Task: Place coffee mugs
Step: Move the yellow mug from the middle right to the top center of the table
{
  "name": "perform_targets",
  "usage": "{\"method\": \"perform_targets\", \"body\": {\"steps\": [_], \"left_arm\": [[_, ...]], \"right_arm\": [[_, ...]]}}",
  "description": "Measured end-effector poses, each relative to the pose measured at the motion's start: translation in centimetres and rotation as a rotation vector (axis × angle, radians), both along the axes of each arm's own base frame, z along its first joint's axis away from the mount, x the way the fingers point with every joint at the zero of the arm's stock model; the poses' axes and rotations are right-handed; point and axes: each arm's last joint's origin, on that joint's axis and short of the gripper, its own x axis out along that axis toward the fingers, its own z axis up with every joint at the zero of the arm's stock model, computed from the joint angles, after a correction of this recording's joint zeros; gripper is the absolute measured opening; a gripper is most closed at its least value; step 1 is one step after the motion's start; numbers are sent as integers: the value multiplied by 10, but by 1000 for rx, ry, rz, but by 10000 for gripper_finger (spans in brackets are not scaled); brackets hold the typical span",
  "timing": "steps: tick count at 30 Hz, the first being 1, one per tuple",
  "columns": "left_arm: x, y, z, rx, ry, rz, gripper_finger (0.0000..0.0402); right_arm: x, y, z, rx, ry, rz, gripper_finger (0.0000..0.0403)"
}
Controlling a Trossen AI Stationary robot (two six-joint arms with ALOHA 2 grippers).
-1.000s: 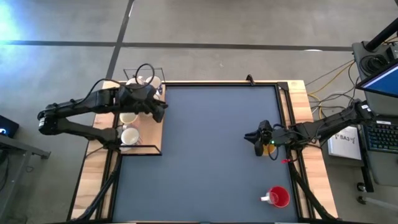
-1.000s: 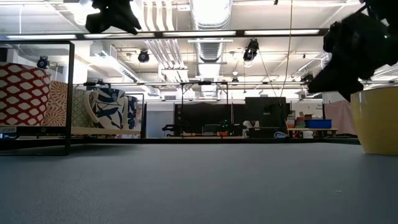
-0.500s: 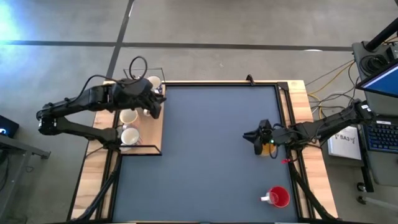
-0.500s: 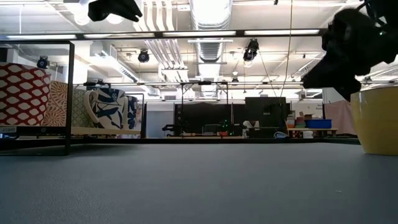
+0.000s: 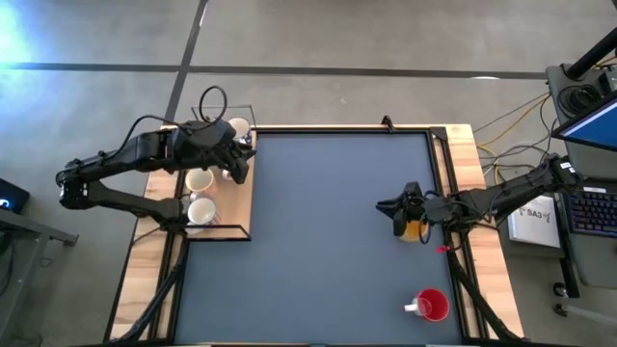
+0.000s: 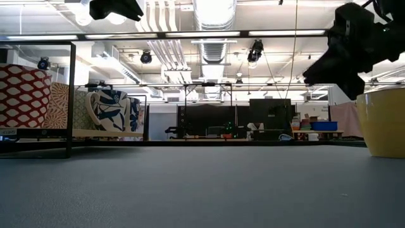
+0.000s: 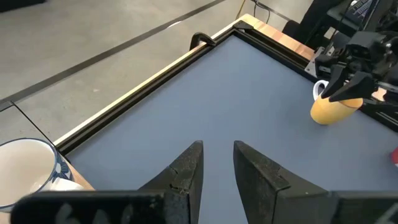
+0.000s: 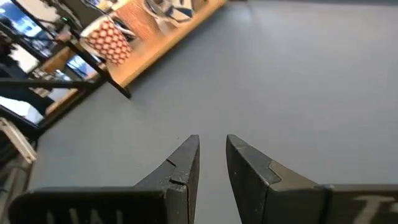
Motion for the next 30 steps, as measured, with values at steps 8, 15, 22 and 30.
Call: {"method": "perform_targets", "body": {"steps": [8,15,22,30], "left_arm": [[0,0,0,0,0,0,71],[0,0,0,0,0,0,71],[-1,0,0,-1,5,0,71],[-3,-1,-4,-22,43,9,71]], "right_arm": [[6,1,23,38,-106,4,68],[0,0,57,21,77,-11,68],[-25,-5,89,152,313,-67,68],[-47,-6,102,351,450,-36,104]]}}
